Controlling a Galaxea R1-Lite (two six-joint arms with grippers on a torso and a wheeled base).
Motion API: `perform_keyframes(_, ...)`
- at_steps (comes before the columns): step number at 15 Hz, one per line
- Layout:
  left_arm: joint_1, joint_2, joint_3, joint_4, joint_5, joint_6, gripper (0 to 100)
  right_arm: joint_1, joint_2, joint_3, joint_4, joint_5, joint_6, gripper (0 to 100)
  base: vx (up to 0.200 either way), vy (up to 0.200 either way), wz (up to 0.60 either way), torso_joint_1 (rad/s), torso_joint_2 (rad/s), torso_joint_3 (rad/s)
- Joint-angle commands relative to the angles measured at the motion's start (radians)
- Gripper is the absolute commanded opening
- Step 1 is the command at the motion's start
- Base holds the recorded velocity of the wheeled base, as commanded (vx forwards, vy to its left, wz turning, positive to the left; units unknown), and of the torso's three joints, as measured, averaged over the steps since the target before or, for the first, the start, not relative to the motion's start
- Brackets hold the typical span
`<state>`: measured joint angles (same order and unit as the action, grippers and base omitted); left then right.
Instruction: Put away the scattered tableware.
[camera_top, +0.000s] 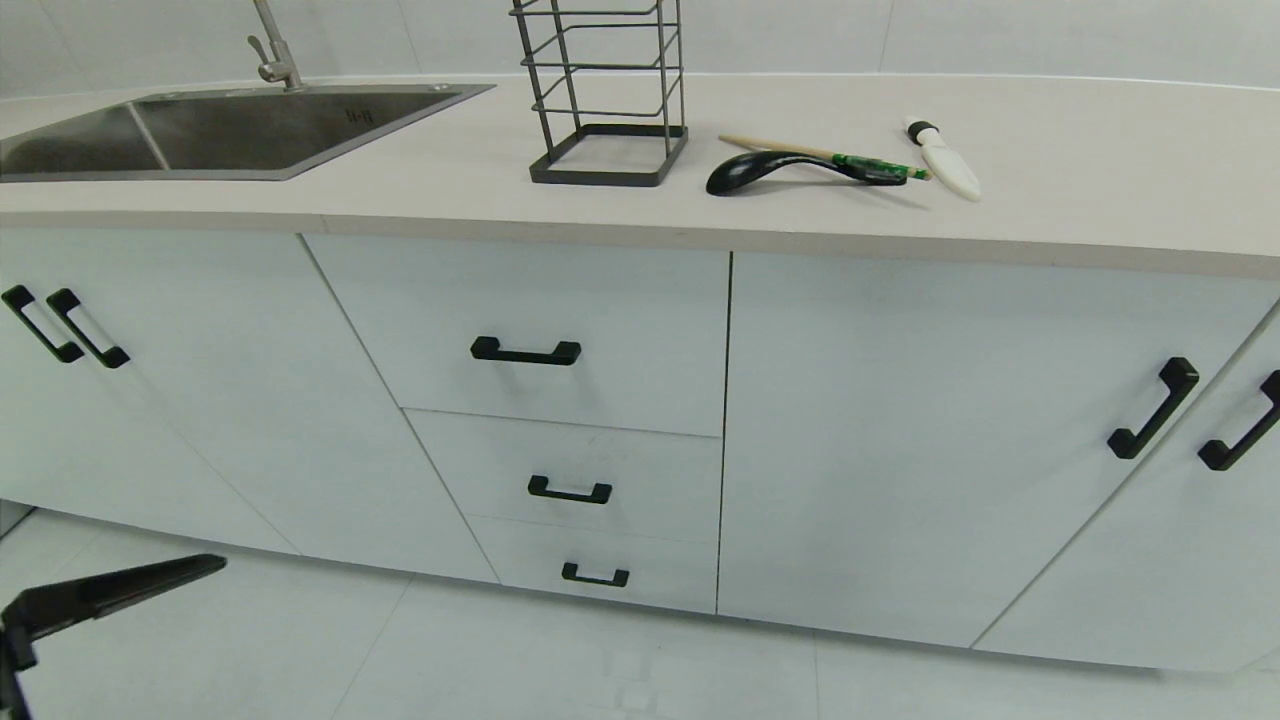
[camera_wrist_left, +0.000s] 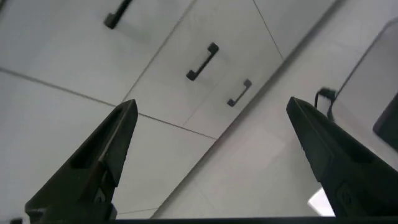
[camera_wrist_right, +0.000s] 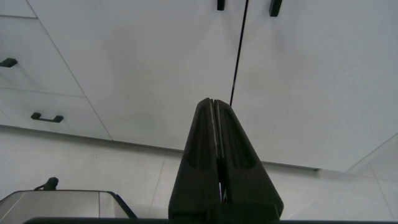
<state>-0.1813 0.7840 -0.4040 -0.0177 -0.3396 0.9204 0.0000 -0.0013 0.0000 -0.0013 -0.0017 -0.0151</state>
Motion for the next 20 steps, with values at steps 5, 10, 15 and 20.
perform_keyframes(5, -0.221, 0.409, -0.125, 0.031, 0.073, 0.100, 100, 0.000, 0.001, 0.000, 0.000, -0.001, 0.000, 0, 0.000, 0.000, 0.00, 0.000, 0.00, 0.000)
perform_keyframes(10, -0.305, 0.767, -0.206, 0.036, 0.073, 0.244, 100, 0.000, 0.001, 0.000, 0.000, 0.000, 0.000, 0, 0.000, 0.000, 0.00, 0.000, 0.00, 0.000)
perform_keyframes(15, -0.282, 0.814, -0.200, 0.025, 0.132, 0.247, 100, 0.000, 0.001, 0.000, 0.000, 0.000, 0.000, 0, 0.000, 0.000, 0.00, 0.000, 0.00, 0.000)
perform_keyframes(20, -0.251, 0.906, -0.210, -0.162, 0.238, 0.244, 100, 0.000, 0.001, 0.000, 0.000, 0.000, 0.000, 0, 0.000, 0.000, 0.00, 0.000, 0.00, 0.000)
